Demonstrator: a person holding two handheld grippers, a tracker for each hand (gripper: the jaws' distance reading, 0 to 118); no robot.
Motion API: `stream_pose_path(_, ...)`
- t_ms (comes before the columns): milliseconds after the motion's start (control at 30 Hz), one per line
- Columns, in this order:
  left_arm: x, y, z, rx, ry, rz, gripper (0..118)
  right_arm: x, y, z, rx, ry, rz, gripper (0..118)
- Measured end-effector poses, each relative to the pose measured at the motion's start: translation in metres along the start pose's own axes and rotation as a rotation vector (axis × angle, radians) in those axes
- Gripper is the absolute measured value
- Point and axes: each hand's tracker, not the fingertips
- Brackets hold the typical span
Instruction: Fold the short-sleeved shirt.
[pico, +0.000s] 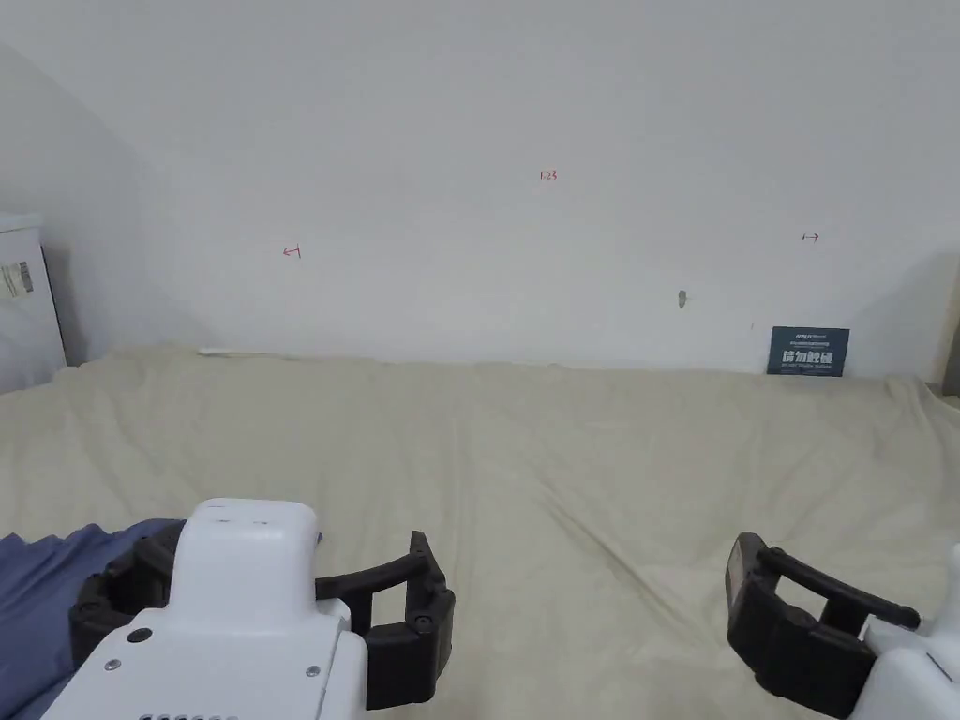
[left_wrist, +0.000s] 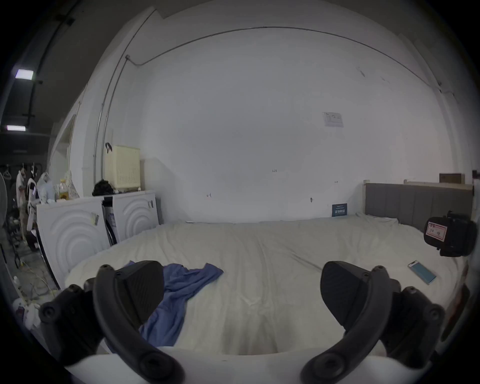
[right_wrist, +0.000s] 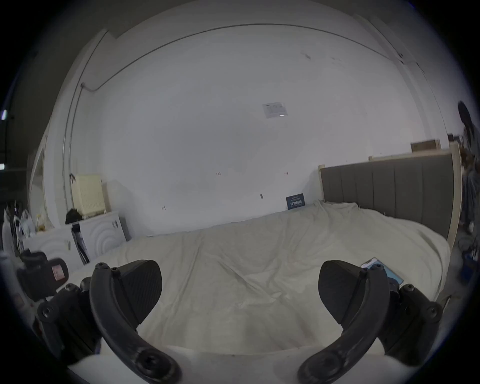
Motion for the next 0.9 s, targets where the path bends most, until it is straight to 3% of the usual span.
stream_pose_path(100, 0.003, -0.003, 0.001, -0.011, 0.022, -0.042, 118, -0.008, -0.002, 0.001, 0.009, -0.012, 0.045, 117)
stream_pose_path(133, 0.003, -0.003, 0.001, -0.026, 0.004, -0.039, 118, -0.009, -0.002, 0.002, 0.012, -0.009, 0.057, 109)
stream_pose_path(167, 0.002, -0.002, 0.001, -0.042, -0.025, -0.016, 118, -0.010, -0.003, 0.004, 0.029, -0.004, 0.056, 87)
stream_pose_path(200, 0.001, -0.002, 0.001, -0.045, -0.055, 0.017, 115, -0.011, -0.002, 0.005, 0.036, -0.002, 0.056, 48)
stream_pose_path(233, -0.001, -0.002, 0.002, -0.038, -0.058, 0.048, 109, -0.012, -0.001, 0.003, 0.031, -0.008, 0.061, 24)
stream_pose_path(267, -0.002, 0.000, 0.004, -0.023, -0.043, 0.064, 91, -0.013, 0.000, -0.001, 0.013, -0.020, 0.061, 18)
stream_pose_path(300, -0.002, 0.001, 0.007, 0.016, -0.016, 0.069, 54, -0.011, -0.001, -0.002, -0.005, -0.015, 0.057, 18)
stream_pose_path(333, -0.002, 0.002, 0.006, 0.015, -0.007, 0.058, 28, -0.009, -0.002, -0.002, -0.016, 0.000, 0.046, 18)
stream_pose_path(367, -0.003, 0.004, 0.002, -0.003, 0.003, 0.046, 23, -0.006, -0.004, -0.003, -0.026, 0.009, 0.039, 18)
stream_pose_path(400, -0.002, 0.005, -0.001, -0.016, -0.006, 0.044, 21, -0.007, -0.004, -0.003, -0.029, 0.006, 0.040, 17)
stream_pose_path(467, -0.010, 0.001, -0.002, -0.051, -0.060, 0.098, 21, -0.010, -0.005, -0.003, -0.011, -0.031, 0.061, 0)
stream_pose_path(567, -0.017, -0.002, -0.004, -0.062, -0.081, 0.177, 11, -0.013, -0.005, -0.003, -0.020, -0.012, 0.091, 0)
stream_pose_path(667, -0.016, 0.000, -0.005, -0.065, -0.079, 0.144, 4, -0.014, -0.005, -0.003, -0.021, -0.005, 0.099, 0)
stream_pose_path(900, -0.006, 0.004, 0.000, -0.024, -0.050, 0.060, 2, -0.015, -0.006, -0.005, -0.026, -0.004, 0.106, 0)
